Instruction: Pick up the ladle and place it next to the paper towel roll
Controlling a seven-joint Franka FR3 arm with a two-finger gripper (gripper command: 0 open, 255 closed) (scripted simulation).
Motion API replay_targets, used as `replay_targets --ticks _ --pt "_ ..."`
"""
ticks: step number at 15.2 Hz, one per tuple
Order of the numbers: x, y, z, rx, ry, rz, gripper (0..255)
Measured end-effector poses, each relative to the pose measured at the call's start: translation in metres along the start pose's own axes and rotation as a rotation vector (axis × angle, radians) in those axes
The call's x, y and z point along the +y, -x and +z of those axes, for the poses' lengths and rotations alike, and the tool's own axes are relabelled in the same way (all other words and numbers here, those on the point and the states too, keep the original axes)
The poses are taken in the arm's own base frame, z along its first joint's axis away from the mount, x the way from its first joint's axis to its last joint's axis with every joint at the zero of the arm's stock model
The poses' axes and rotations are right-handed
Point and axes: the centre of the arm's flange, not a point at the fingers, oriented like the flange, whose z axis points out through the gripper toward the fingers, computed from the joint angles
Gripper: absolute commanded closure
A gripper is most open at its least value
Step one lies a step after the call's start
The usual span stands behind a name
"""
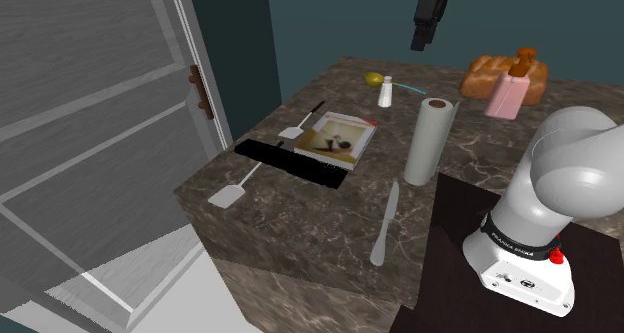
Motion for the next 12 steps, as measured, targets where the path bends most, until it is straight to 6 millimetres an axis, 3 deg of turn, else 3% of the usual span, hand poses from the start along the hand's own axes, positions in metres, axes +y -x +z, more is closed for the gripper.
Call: replay_targets --ticks 3,12 --pt "0.013 -0.002 0.008 0.000 0.007 -0.001 0" --pt "0.104 -0.033 0.059 0.006 0.057 -0.011 0"
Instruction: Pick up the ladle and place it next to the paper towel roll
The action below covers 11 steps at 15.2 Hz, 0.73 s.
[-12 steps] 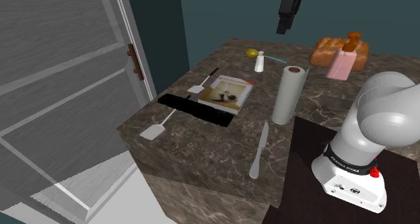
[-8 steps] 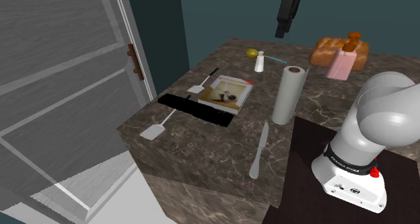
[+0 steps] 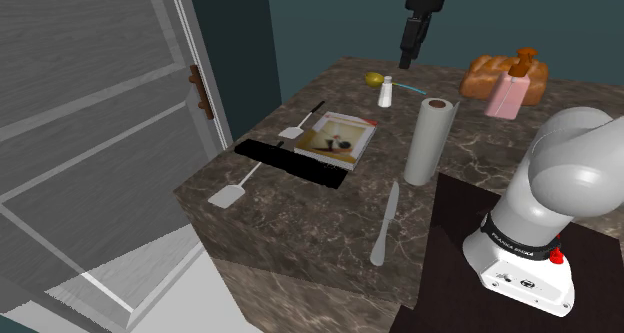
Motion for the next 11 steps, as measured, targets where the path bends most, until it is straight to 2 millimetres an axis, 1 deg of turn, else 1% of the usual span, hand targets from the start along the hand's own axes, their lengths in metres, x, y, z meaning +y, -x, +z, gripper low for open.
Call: replay_targets --ticks 4,6,8,9,11 --pt "0.041 -0.007 0.026 0.003 0.023 -0.005 0" --pt "0.060 -0.016 0.039 0.004 0.034 -0.008 0" --pt "0.082 -0.021 0.053 0.005 0.046 -0.010 0" --pt "0.094 -0.023 0.056 0.006 0.052 -0.011 0" --pt "0.117 -0.035 0.068 0.007 0.063 -0.014 0"
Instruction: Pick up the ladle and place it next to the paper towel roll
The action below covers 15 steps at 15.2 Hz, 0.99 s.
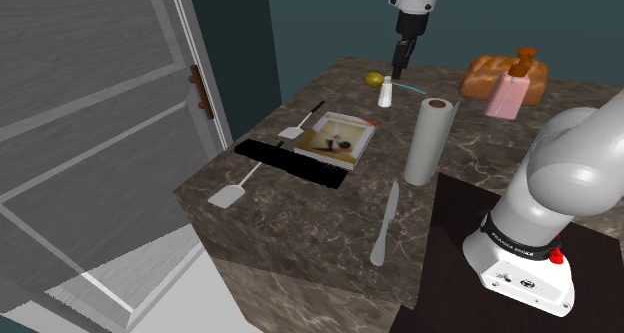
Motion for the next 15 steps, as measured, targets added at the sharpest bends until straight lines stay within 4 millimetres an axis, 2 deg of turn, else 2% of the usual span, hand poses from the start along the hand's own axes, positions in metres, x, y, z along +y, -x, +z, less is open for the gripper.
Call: replay_targets --ticks 5,9,15 --pt "0.047 -0.009 0.030 0.004 0.028 -0.006 0" --pt "0.093 -0.028 0.054 0.007 0.052 -0.010 0" --pt "0.156 -0.043 0.087 0.010 0.087 -0.017 0"
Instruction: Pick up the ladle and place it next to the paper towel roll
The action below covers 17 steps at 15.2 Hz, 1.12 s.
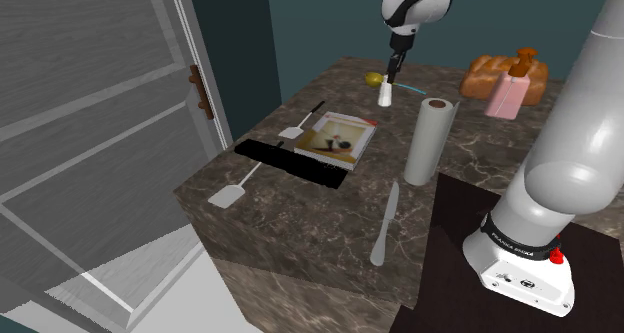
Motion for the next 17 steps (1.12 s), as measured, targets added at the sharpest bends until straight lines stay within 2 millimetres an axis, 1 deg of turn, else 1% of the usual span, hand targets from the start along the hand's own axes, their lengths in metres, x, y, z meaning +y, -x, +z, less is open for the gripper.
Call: replay_targets --ticks 4,9,17 --pt "0.044 -0.015 0.027 0.003 0.024 -0.005 0" --pt "0.090 -0.026 0.053 0.005 0.051 -0.011 0" --pt "0.098 -0.029 0.092 0.006 0.054 -0.012 0"
